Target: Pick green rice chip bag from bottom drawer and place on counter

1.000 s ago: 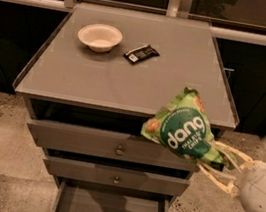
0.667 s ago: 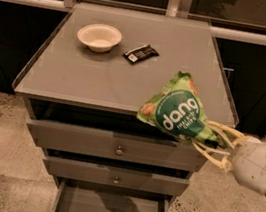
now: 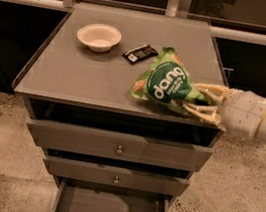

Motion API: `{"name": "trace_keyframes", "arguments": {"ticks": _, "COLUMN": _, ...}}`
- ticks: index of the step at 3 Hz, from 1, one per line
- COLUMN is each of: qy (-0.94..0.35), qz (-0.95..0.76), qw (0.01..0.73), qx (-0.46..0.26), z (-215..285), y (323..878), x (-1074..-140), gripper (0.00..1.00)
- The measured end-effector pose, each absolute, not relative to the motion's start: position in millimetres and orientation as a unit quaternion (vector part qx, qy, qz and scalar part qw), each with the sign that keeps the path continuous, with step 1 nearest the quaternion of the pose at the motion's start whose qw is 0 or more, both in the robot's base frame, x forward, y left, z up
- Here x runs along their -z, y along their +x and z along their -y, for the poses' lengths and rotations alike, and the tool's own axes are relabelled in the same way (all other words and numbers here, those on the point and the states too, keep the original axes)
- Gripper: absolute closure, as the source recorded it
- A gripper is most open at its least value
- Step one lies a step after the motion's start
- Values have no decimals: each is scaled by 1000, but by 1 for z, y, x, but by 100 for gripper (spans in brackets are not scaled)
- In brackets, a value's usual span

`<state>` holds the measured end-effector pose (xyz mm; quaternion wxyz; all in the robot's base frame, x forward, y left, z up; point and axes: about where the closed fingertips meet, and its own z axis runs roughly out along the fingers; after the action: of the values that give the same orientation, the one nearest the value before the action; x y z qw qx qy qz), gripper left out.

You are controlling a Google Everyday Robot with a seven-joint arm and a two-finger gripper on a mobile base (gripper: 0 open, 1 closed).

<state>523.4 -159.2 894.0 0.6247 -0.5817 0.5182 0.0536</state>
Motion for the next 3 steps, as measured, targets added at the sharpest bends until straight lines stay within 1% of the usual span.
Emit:
{"name": "trace_keyframes", "arguments": {"ticks": 1, "qy": -589, "qz": -533, "qw": 605, "qx": -54, "z": 159, "y": 553, "x": -901, "gripper": 100}}
{"name": "trace_keyframes", "arguments": {"ticks": 2, "qy": -589, "qz": -532, "qw": 605, "qx": -58, "z": 155, "y": 554, "x": -900, "gripper": 81}}
{"name": "trace_keyframes", "arguments": {"ticks": 3, "qy": -589, "qz": -532, "qw": 605, "qx": -58, "z": 155, "y": 554, "x": -900, "gripper": 58}}
